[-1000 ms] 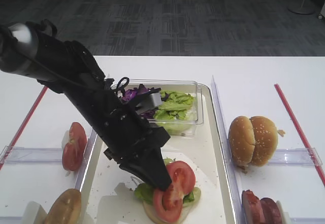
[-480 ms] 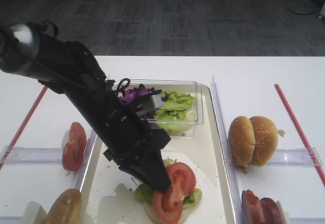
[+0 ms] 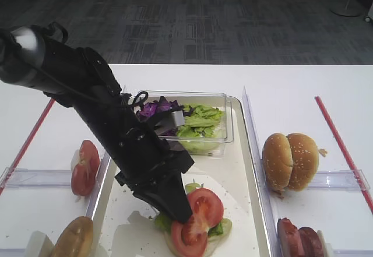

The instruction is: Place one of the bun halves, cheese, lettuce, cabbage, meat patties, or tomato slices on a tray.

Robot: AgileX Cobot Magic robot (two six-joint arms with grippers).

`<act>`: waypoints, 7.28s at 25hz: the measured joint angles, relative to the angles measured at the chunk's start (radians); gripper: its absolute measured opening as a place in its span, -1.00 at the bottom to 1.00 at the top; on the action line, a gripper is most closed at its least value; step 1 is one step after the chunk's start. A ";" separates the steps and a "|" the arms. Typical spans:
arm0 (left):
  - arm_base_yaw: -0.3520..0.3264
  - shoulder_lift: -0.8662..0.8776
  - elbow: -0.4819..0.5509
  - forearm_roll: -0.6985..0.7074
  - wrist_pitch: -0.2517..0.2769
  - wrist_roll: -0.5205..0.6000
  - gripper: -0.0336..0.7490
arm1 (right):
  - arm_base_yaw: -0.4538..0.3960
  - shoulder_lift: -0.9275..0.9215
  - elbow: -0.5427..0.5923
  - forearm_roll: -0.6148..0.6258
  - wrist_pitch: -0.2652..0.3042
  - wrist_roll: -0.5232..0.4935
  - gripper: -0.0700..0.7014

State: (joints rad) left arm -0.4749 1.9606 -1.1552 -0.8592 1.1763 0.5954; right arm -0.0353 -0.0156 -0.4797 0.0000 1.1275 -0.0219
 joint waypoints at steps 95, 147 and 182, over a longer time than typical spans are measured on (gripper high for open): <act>0.000 0.000 -0.114 0.157 0.008 -0.030 0.25 | 0.000 0.000 0.000 0.000 0.000 0.002 0.34; 0.236 0.000 -0.441 0.859 0.041 -0.568 0.25 | 0.000 0.000 0.000 0.000 0.000 0.000 0.34; 0.397 0.000 -0.441 0.835 0.042 -0.575 0.26 | 0.000 0.000 0.000 0.000 0.000 0.000 0.34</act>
State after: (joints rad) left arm -0.0784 1.9606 -1.5966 -0.0238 1.2187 0.0205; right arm -0.0353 -0.0156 -0.4797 0.0000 1.1275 -0.0215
